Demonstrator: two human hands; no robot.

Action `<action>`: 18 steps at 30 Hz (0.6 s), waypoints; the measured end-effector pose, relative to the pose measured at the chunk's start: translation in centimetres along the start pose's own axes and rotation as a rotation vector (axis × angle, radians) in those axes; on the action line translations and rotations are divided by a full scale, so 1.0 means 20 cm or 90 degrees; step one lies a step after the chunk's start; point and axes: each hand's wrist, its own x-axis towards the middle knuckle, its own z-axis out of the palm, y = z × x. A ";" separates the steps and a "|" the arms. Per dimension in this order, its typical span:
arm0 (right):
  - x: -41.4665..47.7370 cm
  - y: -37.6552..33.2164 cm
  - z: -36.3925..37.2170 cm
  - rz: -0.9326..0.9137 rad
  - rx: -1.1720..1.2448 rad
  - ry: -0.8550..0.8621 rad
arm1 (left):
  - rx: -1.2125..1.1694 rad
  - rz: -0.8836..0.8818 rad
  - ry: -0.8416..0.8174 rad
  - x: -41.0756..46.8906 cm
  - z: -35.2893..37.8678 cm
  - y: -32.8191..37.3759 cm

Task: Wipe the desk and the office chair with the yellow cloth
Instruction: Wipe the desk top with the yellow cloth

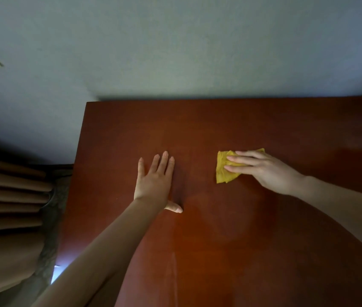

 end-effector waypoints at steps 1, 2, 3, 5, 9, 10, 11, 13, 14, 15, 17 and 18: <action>0.00 0.06 -0.01 0.024 0.017 0.014 | -0.001 0.001 0.003 0.00 0.00 0.00; 0.01 0.11 -0.05 0.042 0.039 0.030 | -0.003 0.002 0.005 0.00 0.01 0.00; 0.02 0.15 -0.08 0.045 0.032 0.036 | -0.004 0.004 0.007 0.01 0.01 0.00; 0.08 0.17 -0.11 0.058 0.022 0.049 | -0.005 0.007 0.012 0.01 0.02 -0.01; 0.25 0.20 -0.17 0.085 -0.021 0.171 | 0.003 0.017 0.026 0.02 0.04 -0.01; 0.30 0.19 -0.18 0.116 -0.014 0.201 | 0.004 0.019 0.029 0.02 0.04 -0.01; 0.36 0.18 -0.19 0.152 -0.006 0.238 | 0.005 0.020 0.032 0.02 0.04 -0.01; 0.47 0.14 -0.18 0.228 0.004 0.299 | 0.007 0.020 0.037 0.02 0.04 -0.01; 0.53 0.12 -0.18 0.264 0.006 0.314 | 0.011 0.020 0.038 0.02 0.04 -0.01; 0.59 0.10 -0.18 0.298 0.007 0.319 | 0.015 0.021 0.037 0.02 0.04 -0.01; 0.68 0.07 -0.19 0.339 0.010 0.302 | 0.018 0.021 0.035 0.02 0.04 -0.01; 0.71 0.06 -0.19 0.347 0.011 0.289 | 0.017 0.020 0.035 0.02 0.04 -0.01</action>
